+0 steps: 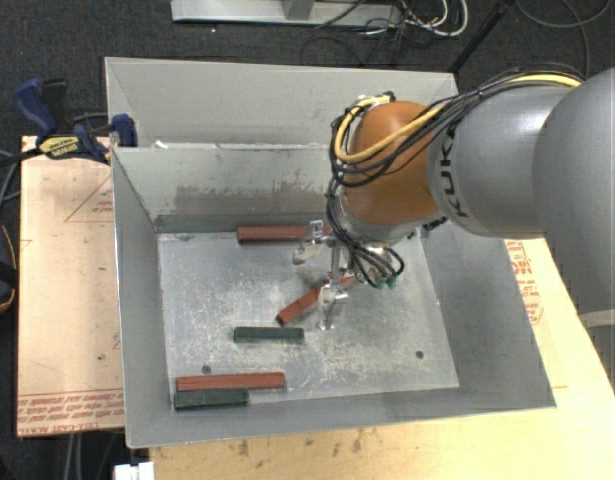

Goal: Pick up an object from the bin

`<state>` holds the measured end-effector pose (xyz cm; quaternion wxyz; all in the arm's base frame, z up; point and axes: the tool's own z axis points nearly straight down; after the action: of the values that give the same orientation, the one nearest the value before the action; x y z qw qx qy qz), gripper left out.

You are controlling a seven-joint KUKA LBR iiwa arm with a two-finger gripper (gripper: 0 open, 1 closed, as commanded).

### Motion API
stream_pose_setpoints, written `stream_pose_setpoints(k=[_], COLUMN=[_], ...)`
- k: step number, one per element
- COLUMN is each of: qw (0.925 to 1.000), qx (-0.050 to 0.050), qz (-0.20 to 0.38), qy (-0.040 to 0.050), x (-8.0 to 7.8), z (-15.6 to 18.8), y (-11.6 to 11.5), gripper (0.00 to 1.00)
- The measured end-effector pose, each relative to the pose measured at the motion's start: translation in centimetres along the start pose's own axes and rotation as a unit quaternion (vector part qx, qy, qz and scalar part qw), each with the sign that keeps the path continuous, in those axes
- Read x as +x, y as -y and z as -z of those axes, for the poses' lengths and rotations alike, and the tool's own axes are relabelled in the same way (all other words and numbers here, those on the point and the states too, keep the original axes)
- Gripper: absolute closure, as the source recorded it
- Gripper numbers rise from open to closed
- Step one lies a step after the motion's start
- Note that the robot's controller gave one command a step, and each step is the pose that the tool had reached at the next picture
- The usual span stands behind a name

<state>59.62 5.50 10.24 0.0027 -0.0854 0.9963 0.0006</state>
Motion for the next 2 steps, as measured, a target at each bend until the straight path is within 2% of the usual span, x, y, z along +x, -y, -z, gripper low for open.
stream_pose_setpoints(k=[1,2], qw=[0.9999,1.0000], qx=[-0.001,0.001], qz=[-0.011,-0.002], qy=[0.0029,0.0097], x=[-0.2,-0.1], z=[-2.8,-2.3], y=[0.3,-0.7], gripper=[0.00,1.00])
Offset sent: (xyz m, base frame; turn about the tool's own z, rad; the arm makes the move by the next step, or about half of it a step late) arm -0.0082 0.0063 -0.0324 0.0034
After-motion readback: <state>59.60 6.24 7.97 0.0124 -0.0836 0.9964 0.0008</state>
